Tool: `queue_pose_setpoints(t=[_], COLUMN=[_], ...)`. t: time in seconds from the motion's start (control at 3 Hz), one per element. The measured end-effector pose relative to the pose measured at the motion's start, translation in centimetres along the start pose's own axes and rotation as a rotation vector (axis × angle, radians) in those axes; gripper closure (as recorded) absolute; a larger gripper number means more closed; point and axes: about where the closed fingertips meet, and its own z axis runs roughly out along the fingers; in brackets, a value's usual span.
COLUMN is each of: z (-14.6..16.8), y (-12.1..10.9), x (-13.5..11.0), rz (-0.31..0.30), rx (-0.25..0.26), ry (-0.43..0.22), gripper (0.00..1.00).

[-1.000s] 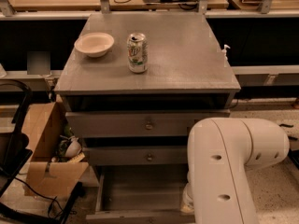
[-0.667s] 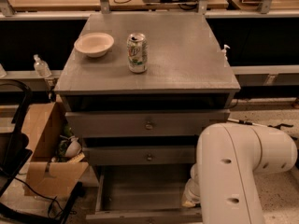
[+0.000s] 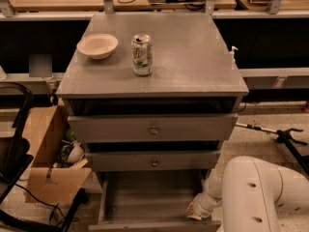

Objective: Open bottom drawer

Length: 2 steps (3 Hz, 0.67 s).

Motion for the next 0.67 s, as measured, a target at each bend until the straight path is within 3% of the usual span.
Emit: queue_pose_setpoints(t=[0.67], z=[0.18], y=[0.34], x=[-0.11], rz=[0.004], rx=[-0.013], ry=[0.004], gripper=[1.00])
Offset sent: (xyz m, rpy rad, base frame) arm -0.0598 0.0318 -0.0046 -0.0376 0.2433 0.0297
